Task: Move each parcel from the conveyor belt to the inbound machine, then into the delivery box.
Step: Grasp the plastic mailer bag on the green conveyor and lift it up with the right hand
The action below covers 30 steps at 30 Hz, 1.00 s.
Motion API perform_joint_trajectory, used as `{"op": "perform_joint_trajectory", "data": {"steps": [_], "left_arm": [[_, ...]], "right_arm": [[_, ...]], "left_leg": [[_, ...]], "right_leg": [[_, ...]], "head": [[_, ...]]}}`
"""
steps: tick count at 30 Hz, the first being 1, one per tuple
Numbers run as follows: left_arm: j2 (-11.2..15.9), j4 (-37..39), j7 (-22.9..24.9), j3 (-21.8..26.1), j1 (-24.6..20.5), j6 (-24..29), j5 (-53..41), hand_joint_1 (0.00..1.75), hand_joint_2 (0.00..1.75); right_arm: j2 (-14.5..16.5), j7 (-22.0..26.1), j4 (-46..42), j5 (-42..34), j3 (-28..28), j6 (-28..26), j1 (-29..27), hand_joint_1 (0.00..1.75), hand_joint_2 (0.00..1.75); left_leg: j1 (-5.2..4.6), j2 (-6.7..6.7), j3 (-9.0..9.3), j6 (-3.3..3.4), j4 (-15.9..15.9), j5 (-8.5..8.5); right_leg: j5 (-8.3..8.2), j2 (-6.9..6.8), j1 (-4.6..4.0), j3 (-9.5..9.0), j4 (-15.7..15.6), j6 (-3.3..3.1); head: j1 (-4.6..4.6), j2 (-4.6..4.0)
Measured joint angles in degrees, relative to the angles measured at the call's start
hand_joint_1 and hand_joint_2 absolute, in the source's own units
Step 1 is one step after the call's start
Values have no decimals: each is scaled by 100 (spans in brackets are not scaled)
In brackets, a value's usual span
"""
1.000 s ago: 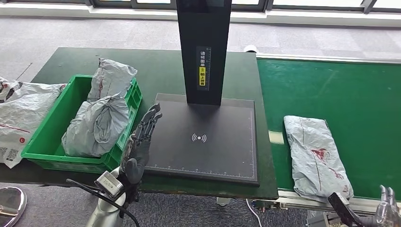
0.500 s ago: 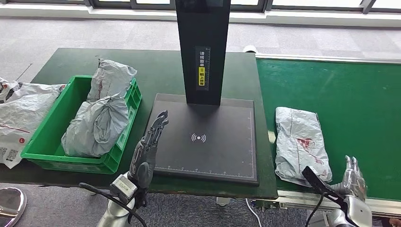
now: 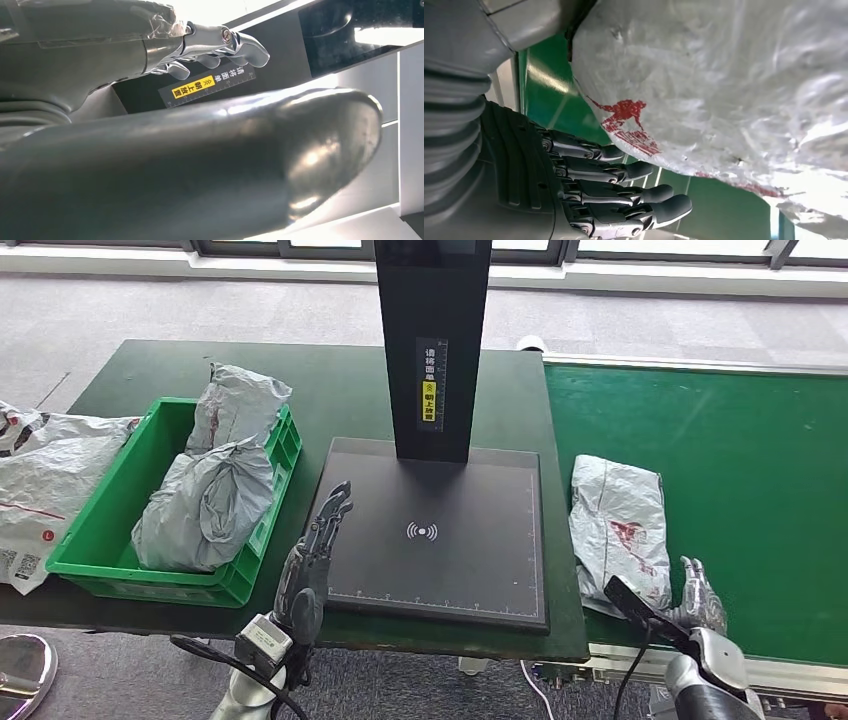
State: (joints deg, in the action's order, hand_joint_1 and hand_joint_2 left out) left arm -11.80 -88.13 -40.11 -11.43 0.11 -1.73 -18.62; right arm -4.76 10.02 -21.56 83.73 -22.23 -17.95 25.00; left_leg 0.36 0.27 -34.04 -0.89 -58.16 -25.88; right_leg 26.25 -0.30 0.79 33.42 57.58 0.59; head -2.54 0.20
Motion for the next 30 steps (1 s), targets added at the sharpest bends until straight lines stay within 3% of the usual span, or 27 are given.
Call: {"op": "perform_joint_trajectory", "data": {"steps": [2, 4, 12, 21, 30], "left_arm": [[0, 0, 16, 0, 0, 19, 2, 0, 0], [0, 0, 54, 0, 0, 30, 23, 0, 0], [0, 0, 116, 0, 10, -31, 125, 0, 0], [0, -27, 117, 0, 130, -42, 130, 0, 0], [0, -57, 119, 0, 195, -42, 138, 0, 0]], "right_arm": [[1, -19, 28, -46, 41, 107, -2, 164, 175], [0, -20, 54, -77, 90, 216, -2, 175, 175], [-1, -70, 97, -83, 279, 274, 22, 175, 175], [31, 174, 97, -286, 411, -294, 19, 175, 175], [68, 216, 97, -319, 415, -396, 19, 175, 175]], "left_leg": [[0, 0, 0, 0, 0, 0], [0, 1, 1, 0, 0, 0], [1, 0, 0, 0, 0, 0], [0, -3, -2, 0, 0, 0], [0, -4, -3, 0, 0, 0]], "right_leg": [[0, 0, 0, 0, 0, 0], [0, 0, 0, 0, 0, 0], [0, 0, -1, 0, 0, 0], [0, -3, -1, 0, 0, 0], [0, -4, -1, 0, 0, 0]], "head": [[0, 0], [0, 0], [1, 0], [0, 0], [0, 0]]}}
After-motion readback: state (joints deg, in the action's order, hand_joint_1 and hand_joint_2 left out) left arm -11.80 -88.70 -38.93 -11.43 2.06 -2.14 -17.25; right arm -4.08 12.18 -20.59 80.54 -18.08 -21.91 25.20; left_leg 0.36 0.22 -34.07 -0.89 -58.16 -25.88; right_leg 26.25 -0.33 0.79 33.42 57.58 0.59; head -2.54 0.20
